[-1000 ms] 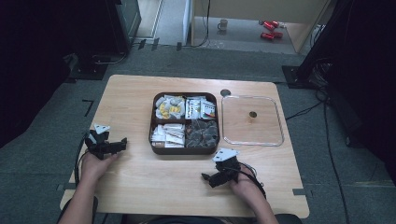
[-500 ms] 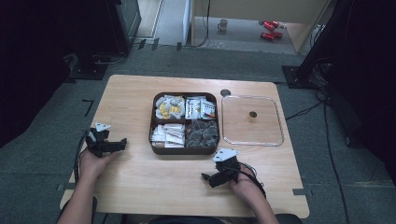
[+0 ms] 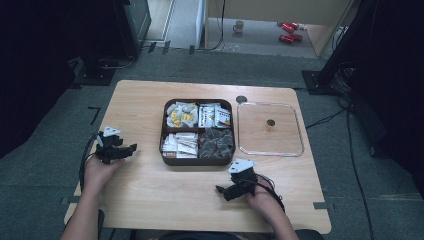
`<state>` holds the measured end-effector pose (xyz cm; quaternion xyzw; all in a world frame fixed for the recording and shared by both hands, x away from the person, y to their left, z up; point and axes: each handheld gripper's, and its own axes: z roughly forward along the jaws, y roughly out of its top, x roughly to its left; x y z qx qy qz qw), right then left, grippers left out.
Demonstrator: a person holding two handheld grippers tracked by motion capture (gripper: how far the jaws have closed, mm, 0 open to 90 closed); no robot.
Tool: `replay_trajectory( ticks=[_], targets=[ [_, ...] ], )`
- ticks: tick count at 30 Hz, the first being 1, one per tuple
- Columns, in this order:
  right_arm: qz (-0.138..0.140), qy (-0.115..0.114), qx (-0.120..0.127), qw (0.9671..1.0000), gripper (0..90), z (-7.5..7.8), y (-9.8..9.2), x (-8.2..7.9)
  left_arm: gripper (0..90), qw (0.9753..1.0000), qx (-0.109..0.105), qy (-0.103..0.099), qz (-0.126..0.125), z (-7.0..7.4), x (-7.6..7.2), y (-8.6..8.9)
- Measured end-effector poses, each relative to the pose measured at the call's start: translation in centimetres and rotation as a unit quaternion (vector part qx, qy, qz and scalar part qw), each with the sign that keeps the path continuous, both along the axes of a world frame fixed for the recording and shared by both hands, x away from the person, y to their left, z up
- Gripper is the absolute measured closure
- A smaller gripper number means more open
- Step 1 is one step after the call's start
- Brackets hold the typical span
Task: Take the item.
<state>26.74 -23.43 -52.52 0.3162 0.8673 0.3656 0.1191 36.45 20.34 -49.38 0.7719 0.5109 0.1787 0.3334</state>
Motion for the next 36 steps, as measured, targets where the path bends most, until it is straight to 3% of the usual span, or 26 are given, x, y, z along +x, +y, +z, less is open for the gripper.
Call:
replay_trajectory(
  ticks=[2, 10, 23, 28, 36],
  targets=[
    [0.0, 0.0, 0.0, 1.0, 0.0, 0.0, 0.0, 0.0, 39.2, 0.9999, 0.006, -0.006, -0.008, 0.4, 0.0, -0.3],
    [0.0, 0.0, 0.0, 1.0, 0.0, 0.0, 0.0, 0.0, 41.8, 0.9984, -0.018, -0.027, -0.045, 1.8, -0.4, -1.4],
    [0.0, 0.0, 0.0, 1.0, 0.0, 0.0, 0.0, 0.0, 44.4, 0.9955, -0.031, -0.03, -0.084, 3.2, -0.7, -3.2],
    [0.0, 0.0, 0.0, 1.0, 0.0, 0.0, 0.0, 0.0, 44.0, 0.9937, -0.049, -0.025, -0.097, 3.6, -0.8, -3.9],
    [0.0, 0.0, 0.0, 1.0, 0.0, 0.0, 0.0, 0.0, 45.3, 0.9907, -0.048, -0.04, -0.121, 4.6, -0.9, -5.3]
  ],
)
